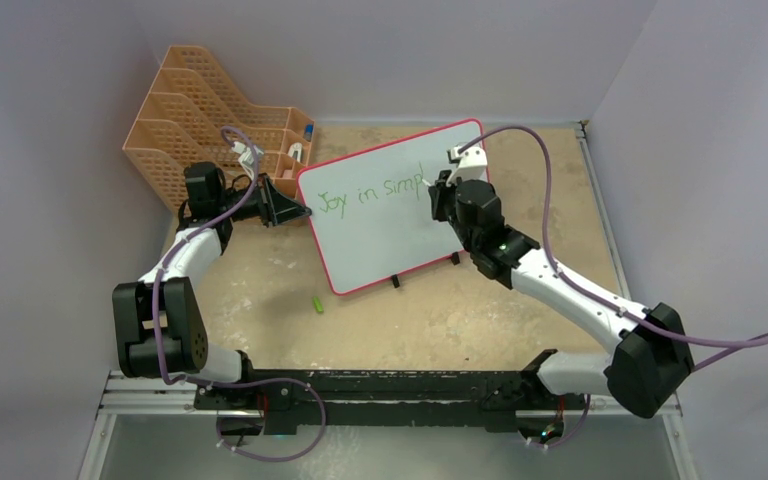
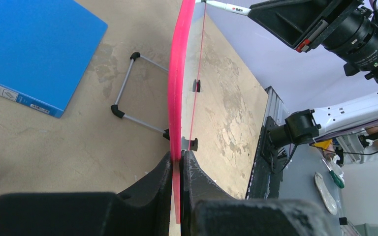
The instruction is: Write a sentence on the whiteboard
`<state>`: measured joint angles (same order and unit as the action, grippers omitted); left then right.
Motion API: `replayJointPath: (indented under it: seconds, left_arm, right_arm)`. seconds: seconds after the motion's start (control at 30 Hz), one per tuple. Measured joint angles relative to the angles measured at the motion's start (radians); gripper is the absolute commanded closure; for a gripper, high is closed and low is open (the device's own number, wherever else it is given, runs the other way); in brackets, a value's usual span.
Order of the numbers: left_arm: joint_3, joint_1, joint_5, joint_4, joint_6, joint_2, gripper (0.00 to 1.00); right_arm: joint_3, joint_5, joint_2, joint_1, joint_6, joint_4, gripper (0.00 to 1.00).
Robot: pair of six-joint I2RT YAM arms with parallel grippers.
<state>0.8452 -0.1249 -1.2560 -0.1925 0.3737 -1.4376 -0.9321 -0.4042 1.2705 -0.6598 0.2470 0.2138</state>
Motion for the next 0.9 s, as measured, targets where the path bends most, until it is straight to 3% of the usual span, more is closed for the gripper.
replayJointPath:
  seconds: [0.9]
  left_arm:
    - [0.000, 0.001, -0.002, 0.000, 0.000, 0.000, 1.00]
  right_arm:
    - [0.042, -0.017, -0.092, 0.000, 0.026, -0.050, 1.00]
